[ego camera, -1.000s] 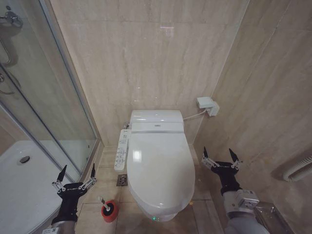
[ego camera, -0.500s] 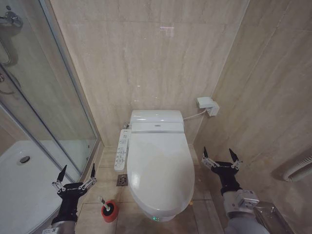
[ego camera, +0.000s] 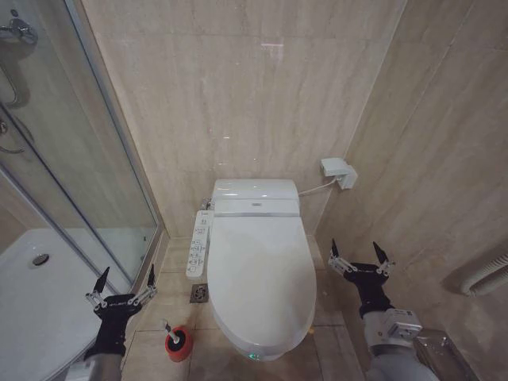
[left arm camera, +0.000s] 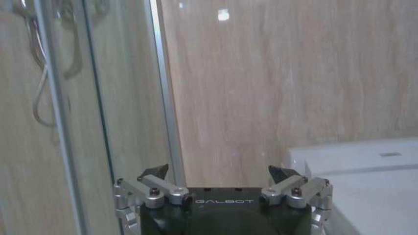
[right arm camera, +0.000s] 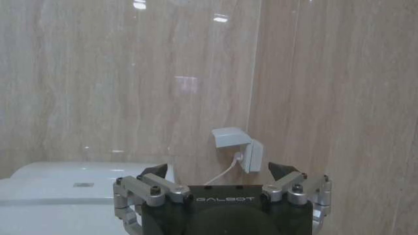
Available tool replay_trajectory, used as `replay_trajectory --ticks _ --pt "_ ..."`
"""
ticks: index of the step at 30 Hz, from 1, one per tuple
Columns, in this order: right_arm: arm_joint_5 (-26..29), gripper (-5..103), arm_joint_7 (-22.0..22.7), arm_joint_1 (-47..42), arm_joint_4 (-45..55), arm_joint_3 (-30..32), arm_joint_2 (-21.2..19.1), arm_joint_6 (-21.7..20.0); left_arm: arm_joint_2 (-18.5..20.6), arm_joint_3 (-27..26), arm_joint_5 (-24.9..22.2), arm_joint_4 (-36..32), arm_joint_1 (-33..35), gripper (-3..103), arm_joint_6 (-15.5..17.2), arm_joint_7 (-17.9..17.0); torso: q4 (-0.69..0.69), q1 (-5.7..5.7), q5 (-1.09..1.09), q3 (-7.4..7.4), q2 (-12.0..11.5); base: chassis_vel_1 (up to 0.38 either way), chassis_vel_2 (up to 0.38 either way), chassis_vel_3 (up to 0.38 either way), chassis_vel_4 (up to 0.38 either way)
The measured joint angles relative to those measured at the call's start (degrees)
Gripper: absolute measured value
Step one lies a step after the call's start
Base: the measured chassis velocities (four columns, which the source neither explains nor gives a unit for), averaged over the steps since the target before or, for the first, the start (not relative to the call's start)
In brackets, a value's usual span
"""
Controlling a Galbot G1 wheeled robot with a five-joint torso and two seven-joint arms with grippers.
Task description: Open the toilet lid, clean the toilet bowl with a toilet brush, close the toilet lid, and flush.
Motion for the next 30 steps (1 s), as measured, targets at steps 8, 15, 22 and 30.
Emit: replay_trajectory --ticks 8,15,22,30 --pt "0.0 100 0.0 0.0 0.0 0.0 0.0 0.0 -0.5 -3.5 -7.1 -2.0 -4.6 100 13.4 5.3 -0.02 0.00 -0.02 0.00 0.0 0.000 0.000 0.000 0.000" --pt "0.0 100 0.0 0.0 0.0 0.0 0.0 0.0 0.0 -5.3 -1.8 -1.8 -2.7 100 4.6 9.0 0.02 0.00 0.00 0.00 0.0 0.000 0.000 0.000 0.000" --pt "0.0 100 0.0 0.0 0.0 0.0 0.0 0.0 0.1 -5.4 -0.6 -1.0 -1.9 100 -2.7 9.1 0.00 0.00 0.00 0.00 0.0 0.000 0.000 0.000 0.000" --pt "0.0 100 0.0 0.0 0.0 0.0 0.0 0.0 -1.1 -4.9 0.0 -0.6 -0.4 100 -4.4 3.6 0.00 0.00 0.00 0.00 0.0 0.000 0.000 0.000 0.000"
